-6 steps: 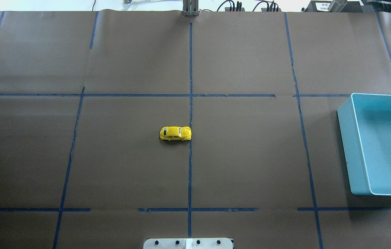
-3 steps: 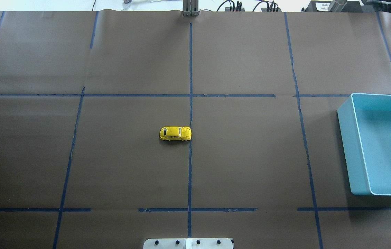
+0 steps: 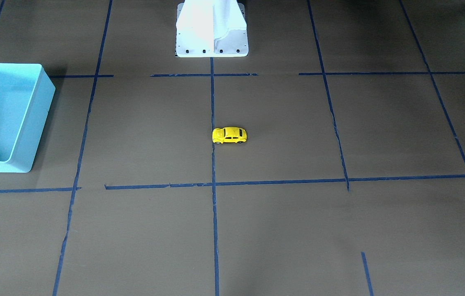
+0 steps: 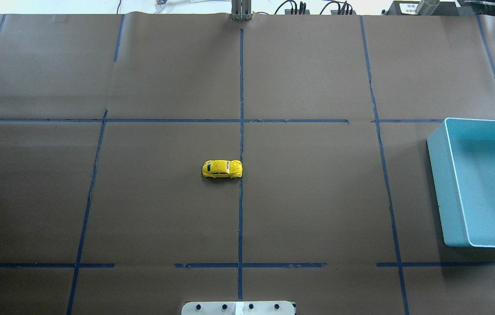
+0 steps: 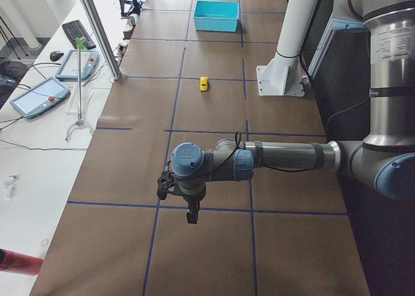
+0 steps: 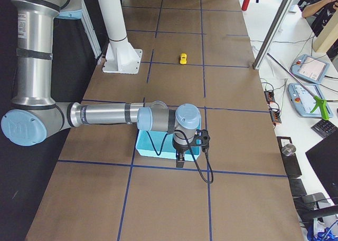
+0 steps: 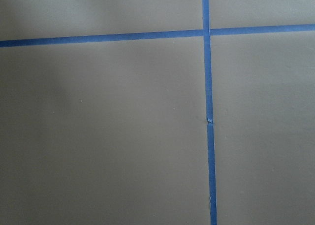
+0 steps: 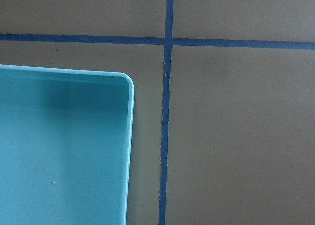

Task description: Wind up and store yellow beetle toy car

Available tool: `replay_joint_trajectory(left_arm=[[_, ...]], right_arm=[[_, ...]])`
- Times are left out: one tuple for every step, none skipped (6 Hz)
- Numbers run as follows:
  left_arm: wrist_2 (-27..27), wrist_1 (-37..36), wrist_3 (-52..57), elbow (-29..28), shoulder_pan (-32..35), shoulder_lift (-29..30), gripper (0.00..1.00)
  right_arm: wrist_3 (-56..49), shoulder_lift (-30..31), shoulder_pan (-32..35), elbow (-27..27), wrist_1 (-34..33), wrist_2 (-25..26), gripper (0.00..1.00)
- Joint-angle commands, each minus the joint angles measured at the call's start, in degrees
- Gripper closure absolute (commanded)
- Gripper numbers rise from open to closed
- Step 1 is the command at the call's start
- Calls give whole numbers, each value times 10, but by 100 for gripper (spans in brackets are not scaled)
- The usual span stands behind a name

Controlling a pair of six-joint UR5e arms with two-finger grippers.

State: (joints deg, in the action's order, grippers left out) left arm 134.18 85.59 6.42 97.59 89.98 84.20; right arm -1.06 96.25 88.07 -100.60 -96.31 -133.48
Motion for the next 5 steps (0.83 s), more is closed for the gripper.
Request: replay_joint_trajectory(left_arm=[[-1, -43, -1, 20, -47, 45, 0], [-1, -124, -1, 30, -51, 109, 0], [-2, -205, -1, 31, -98, 181, 0], [-2, -233, -1, 30, -137, 230, 0], [-2, -231, 2, 35, -146, 267, 0]], right_arm=[[0, -1, 0, 0, 0, 0, 0], [0, -1, 0, -1, 0, 0, 0], [-1, -1, 0, -1, 0, 0, 0], [-1, -1, 0, 0, 0, 0, 0], [-1, -1, 0, 0, 0, 0, 0]])
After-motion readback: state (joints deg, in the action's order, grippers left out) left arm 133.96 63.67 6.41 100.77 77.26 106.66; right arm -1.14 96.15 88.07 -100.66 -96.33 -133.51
